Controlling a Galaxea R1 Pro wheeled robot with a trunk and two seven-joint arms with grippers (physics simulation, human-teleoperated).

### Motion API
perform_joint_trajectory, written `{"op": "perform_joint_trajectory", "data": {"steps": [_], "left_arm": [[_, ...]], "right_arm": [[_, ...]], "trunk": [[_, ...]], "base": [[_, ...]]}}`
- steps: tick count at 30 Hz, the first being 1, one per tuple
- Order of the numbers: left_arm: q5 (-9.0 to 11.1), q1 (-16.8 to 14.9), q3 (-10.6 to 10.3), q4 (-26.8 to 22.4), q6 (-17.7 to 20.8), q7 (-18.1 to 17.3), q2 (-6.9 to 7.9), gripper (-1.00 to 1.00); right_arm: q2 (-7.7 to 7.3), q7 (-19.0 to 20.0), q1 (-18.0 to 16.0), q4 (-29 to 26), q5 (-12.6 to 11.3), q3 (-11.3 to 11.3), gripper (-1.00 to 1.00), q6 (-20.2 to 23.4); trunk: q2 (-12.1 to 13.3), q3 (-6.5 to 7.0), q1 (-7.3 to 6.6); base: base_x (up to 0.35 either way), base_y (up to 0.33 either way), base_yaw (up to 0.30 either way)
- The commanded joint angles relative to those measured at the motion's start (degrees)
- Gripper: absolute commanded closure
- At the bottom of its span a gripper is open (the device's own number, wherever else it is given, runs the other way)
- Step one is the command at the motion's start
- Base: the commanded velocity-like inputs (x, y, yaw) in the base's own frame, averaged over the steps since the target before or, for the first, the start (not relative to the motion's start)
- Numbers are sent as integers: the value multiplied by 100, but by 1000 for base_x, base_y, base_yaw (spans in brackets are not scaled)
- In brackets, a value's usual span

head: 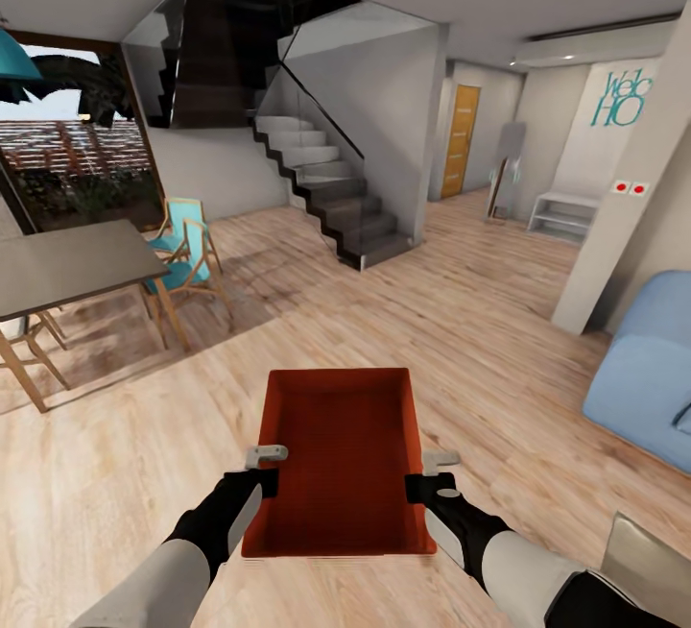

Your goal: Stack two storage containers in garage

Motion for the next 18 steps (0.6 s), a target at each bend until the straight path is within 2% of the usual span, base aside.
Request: {"op": "perform_joint_trajectory", "data": {"steps": [1, 18], "left_arm": [[-90, 2, 19, 5, 60, 52, 16, 100], [-99, 2, 4, 5, 60, 52, 18, 100]], "right_arm": [[-100, -120, -11, -14, 83, -195, 100, -53], [-100, -113, -10, -23, 83, -195, 100, -53]], "trunk": [[-10, -10, 6], [-10, -10, 6]], "base": [[323, 0, 0], [323, 0, 0]]}}
